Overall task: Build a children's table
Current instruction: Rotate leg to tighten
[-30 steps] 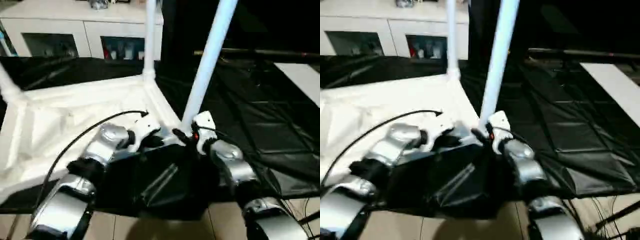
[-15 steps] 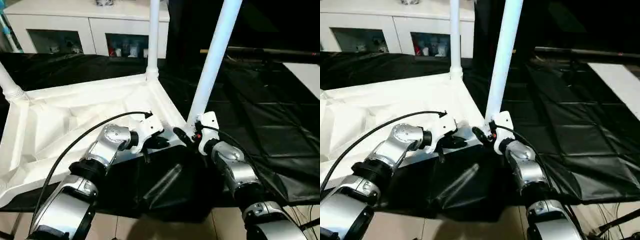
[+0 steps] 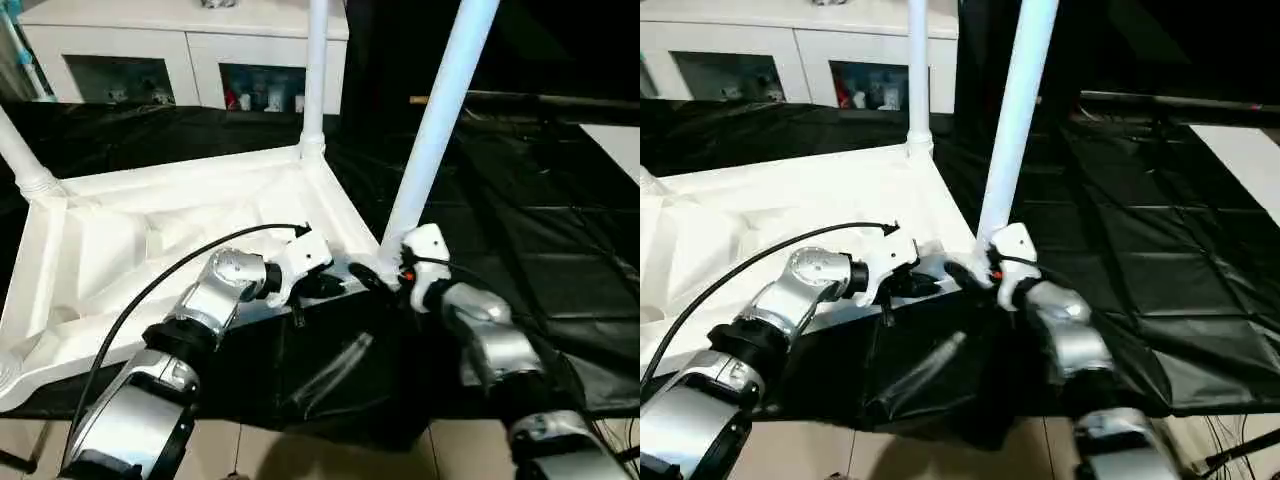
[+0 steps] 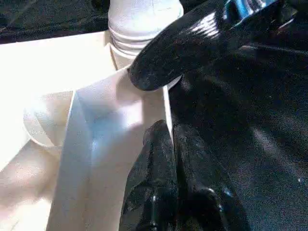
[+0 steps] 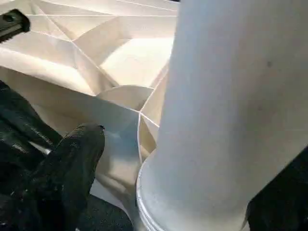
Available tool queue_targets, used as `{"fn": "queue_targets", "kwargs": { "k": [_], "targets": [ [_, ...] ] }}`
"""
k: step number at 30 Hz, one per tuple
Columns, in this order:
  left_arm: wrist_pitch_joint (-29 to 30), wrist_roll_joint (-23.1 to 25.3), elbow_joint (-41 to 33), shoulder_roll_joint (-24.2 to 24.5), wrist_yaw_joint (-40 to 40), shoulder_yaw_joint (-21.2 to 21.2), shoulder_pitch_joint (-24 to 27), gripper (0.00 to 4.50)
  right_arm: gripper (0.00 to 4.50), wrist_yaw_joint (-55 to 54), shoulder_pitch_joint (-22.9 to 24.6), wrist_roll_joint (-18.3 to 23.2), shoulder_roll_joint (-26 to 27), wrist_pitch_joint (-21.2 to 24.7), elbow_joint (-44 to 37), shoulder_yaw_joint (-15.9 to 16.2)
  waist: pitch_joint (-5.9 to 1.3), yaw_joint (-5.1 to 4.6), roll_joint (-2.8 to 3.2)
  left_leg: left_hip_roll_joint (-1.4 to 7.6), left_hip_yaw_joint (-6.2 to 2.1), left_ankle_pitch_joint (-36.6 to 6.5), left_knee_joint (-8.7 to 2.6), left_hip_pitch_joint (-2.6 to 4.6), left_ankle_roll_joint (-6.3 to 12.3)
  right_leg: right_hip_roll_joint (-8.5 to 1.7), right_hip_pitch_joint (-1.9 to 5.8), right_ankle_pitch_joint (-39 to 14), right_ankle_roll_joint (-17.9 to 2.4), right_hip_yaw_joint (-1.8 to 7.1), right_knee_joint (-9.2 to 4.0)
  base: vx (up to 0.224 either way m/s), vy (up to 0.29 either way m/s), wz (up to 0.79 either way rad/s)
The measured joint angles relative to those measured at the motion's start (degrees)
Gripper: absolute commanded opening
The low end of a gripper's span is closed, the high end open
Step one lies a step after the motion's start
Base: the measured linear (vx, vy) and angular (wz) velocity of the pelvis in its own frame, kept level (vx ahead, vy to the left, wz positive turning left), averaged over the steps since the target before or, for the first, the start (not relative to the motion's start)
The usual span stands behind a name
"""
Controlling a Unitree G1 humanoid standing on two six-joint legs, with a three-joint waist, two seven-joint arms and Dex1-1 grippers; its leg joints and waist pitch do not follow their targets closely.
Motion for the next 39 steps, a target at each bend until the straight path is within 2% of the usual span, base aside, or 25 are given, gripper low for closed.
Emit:
{"fn": "queue_targets", "kwargs": {
  "k": [2, 6, 9, 21, 27, 29, 34, 38, 39],
  "targets": [
    [-0.1, -0.2, -0.6, 0.6, -1.5, -0.1, 0.3, 0.00, 4.44, 3.3, 0.6, 0.4, -1.6, 0.1, -1.4, 0.6, 0.01, 0.09, 0.01, 0.00, 0.00, 0.0, 0.01, -0.03, 0.00, 0.00, -0.01, 0.0, 0.0, -0.01, -0.01, 0.000, 0.000, 0.00],
    [-0.4, -1.8, -4.3, 4.3, -7.5, -0.4, 2.6, 0.00, 4.44, 17.1, 2.4, 2.8, -7.7, 0.1, -5.9, 3.2, 0.02, 0.02, 0.02, 0.03, 0.00, 0.0, 0.04, -0.07, 0.01, 0.01, -0.05, 0.0, 0.0, -0.01, 0.01, 0.000, 0.000, 0.00],
    [-0.3, -2.9, -6.5, 6.6, -12.4, -0.4, 3.9, 0.00, 4.44, 22.7, 2.5, 3.6, -10.8, 0.1, -6.9, 3.4, 0.03, 0.11, 0.01, 0.12, 0.02, 0.0, 0.07, -0.08, 0.01, 0.06, -0.06, 0.0, 0.0, -0.06, 0.03, 0.000, 0.000, 0.00],
    [2.6, -4.5, -12.5, 10.4, -19.2, -2.0, 6.3, 0.00, 4.44, 29.7, 2.1, 4.0, -11.4, -1.1, -6.6, 5.9, 0.04, 0.37, 0.00, 0.15, 0.08, 0.0, 0.23, -0.18, 0.03, 0.04, -0.10, -0.1, 0.0, -0.05, 0.06, 0.000, 0.000, 0.00],
    [2.8, -4.4, -12.4, 10.6, -19.1, -1.9, 6.2, 0.00, 3.82, 30.1, 1.3, 3.6, -10.7, -1.5, -5.3, 6.7, 0.04, 0.15, -0.01, 0.16, 0.08, 0.0, 0.33, -0.18, 0.04, 0.04, -0.10, -0.1, 0.0, -0.05, 0.17, 0.000, 0.000, 0.00],
    [3.2, -4.4, -12.5, 10.6, -19.0, -1.9, 6.2, 0.00, 3.82, 30.1, 1.1, 3.3, -10.7, -2.1, -5.0, 6.8, 0.03, 0.14, -0.03, 0.17, 0.08, 0.0, 0.34, -0.17, 0.03, 0.04, -0.10, -0.1, 0.0, -0.05, 0.19, 0.000, 0.000, 0.00],
    [3.7, -4.4, -12.7, 10.6, -18.8, -2.0, 6.2, 0.00, 3.28, 30.8, 0.9, 3.2, -10.6, -2.7, -4.3, 7.2, 0.02, 0.08, -0.04, 0.17, 0.08, 0.0, 0.41, -0.16, 0.04, 0.04, -0.09, -0.1, 0.0, -0.04, 0.26, 0.000, 0.000, 0.00],
    [3.8, -4.3, -12.7, 10.6, -18.6, -2.0, 6.2, 0.00, 3.09, 31.3, 0.6, 3.1, -10.6, -3.3, -3.8, 7.6, 0.02, 0.04, -0.05, 0.18, 0.08, 0.0, 0.50, -0.16, 0.04, 0.04, -0.09, -0.1, 0.0, -0.01, 0.36, 0.000, 0.000, 0.00],
    [3.8, -4.3, -12.7, 10.7, -18.6, -2.0, 6.1, 0.00, 2.88, 31.3, 0.3, 3.1, -10.5, -3.3, -3.6, 7.7, 0.03, 0.02, -0.06, 0.18, 0.08, 0.0, 0.50, -0.15, 0.03, 0.04, -0.10, -0.1, 0.0, -0.02, 0.39, 0.000, 0.000, 0.00]
  ]
}}
